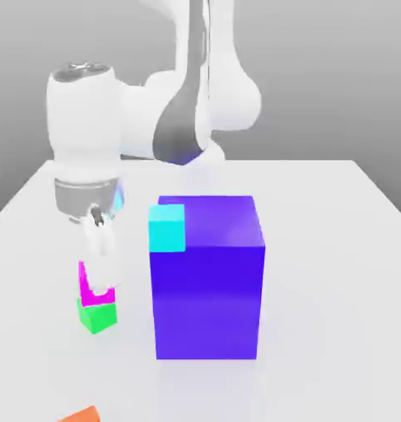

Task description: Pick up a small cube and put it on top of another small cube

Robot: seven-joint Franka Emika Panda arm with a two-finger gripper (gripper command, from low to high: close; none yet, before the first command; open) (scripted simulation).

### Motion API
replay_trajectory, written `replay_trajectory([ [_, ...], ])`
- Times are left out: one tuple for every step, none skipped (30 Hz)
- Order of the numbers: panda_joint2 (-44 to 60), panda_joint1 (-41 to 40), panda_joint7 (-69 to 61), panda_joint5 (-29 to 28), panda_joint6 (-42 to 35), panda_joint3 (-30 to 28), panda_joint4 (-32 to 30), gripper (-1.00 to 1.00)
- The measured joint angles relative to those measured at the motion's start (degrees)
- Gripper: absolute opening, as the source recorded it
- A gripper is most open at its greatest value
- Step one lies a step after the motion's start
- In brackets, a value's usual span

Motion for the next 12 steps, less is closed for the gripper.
replay_trajectory([
  [-0.76, -1.65, 1.76, -0.48, -0.08, -0.62, -1.89, -1.00],
  [-0.12, -2.51, 2.69, -0.80, 0.85, -0.92, -2.79, -1.00],
  [1.22, -3.02, 3.16, -0.99, 2.30, -1.02, -3.19, -1.00],
  [2.92, -3.29, 3.50, -1.20, 3.98, -1.07, -3.33, -1.00],
  [4.79, -3.40, 3.74, -1.40, 5.80, -1.15, -3.35, -1.00],
  [6.76, -3.45, 3.91, -1.58, 7.69, -1.21, -3.31, -1.00],
  [8.77, -3.48, 3.95, -1.63, 9.60, -1.25, -3.24, -1.00],
  [10.81, -3.32, 4.08, -1.78, 11.55, -1.43, -3.16, -1.00],
  [12.77, -3.49, 4.17, -1.87, 13.39, -1.27, -3.07, 1.00],
  [12.77, -3.49, 4.17, -1.87, 13.39, -1.27, -3.07, 1.00],
  [12.77, -3.49, 4.17, -1.88, 13.39, -1.27, -3.07, 1.00],
  [12.77, -3.49, 4.17, -1.87, 13.39, -1.27, -3.07, 1.00],
])
